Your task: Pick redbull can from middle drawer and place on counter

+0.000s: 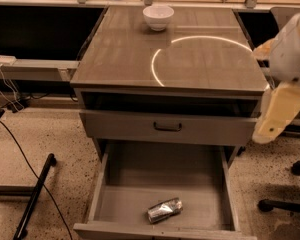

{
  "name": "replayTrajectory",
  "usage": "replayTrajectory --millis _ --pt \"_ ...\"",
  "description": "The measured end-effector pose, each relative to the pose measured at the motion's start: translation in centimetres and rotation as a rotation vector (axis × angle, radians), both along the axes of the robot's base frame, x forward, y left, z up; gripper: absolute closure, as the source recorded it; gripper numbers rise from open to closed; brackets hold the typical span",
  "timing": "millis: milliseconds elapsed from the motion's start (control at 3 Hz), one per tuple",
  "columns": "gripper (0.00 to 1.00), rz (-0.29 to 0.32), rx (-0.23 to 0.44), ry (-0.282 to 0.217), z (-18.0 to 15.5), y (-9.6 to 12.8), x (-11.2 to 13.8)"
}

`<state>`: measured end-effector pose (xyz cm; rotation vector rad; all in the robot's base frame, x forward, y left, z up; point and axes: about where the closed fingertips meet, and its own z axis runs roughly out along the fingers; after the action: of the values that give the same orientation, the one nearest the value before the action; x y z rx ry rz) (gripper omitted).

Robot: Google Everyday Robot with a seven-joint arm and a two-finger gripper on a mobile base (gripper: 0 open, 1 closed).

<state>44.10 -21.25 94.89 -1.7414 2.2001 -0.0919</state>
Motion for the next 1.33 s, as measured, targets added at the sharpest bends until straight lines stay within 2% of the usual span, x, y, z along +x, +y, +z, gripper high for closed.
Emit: replayTrajectory --millis 333,667,1000,1333 --pt "0.0 0.111 0.034 -0.023 -6.0 1.6 -1.4" --pt "0.0 0.186 0.011 -0.045 -9.5 1.7 -1.6" --pt "0.0 0.247 0.06 0.0 -12.5 4.6 -0.5" --pt "0.0 0.343 0.24 0.055 -19.4 9.5 -0.4"
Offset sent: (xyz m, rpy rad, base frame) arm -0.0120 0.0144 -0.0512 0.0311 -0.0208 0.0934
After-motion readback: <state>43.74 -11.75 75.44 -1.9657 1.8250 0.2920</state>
